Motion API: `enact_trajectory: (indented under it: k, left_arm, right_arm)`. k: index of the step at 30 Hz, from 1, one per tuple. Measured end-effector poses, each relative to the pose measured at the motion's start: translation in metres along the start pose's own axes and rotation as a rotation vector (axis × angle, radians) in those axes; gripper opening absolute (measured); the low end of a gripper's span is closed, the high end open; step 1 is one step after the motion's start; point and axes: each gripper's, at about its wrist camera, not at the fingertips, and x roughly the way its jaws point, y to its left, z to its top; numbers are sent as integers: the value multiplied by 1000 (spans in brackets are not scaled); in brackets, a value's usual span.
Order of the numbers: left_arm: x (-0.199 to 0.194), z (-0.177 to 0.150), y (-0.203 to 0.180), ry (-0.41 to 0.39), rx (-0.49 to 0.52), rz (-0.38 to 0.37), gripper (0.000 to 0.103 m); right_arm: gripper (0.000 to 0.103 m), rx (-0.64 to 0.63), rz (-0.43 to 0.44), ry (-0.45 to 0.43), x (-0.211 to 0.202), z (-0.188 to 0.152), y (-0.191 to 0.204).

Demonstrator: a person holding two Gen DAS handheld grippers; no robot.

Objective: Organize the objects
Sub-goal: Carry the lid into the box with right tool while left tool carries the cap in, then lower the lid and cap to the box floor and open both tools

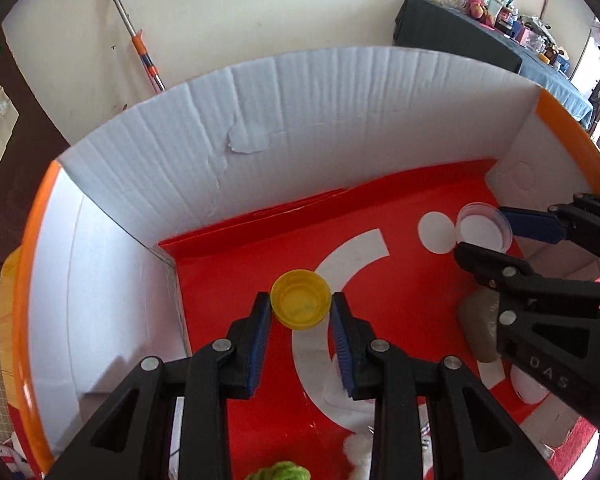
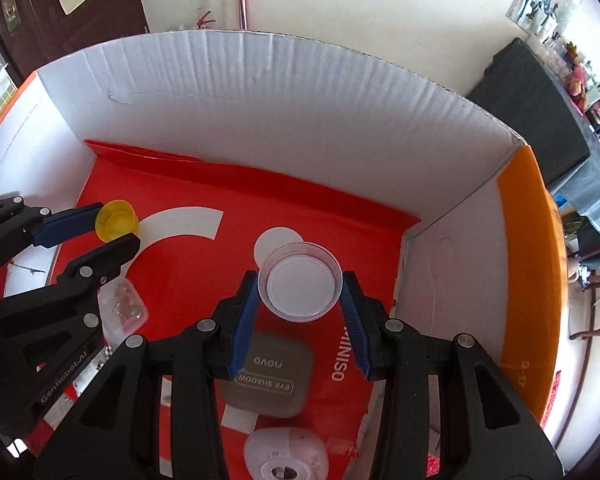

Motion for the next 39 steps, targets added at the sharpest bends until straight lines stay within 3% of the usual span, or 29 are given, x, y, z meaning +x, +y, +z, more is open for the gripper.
enact_trajectory:
  k: [7,24,36,39]
  left_arm:
    - [2,-6,-4,17,13,6,32]
    - [-2,-18,-13,29,11,8,32]
    - [1,-15,0,28,11,8,32]
    - [1,-15,0,27,11,7,37]
  right_arm:
    - [39,-40,-37,24,13,-2,-3]
    - [39,-69,-26,23,13,-16,-11]
    - [40,-81,-22,18,8,-16,-8]
    - [40,-84,-21,18,7,-18,-8]
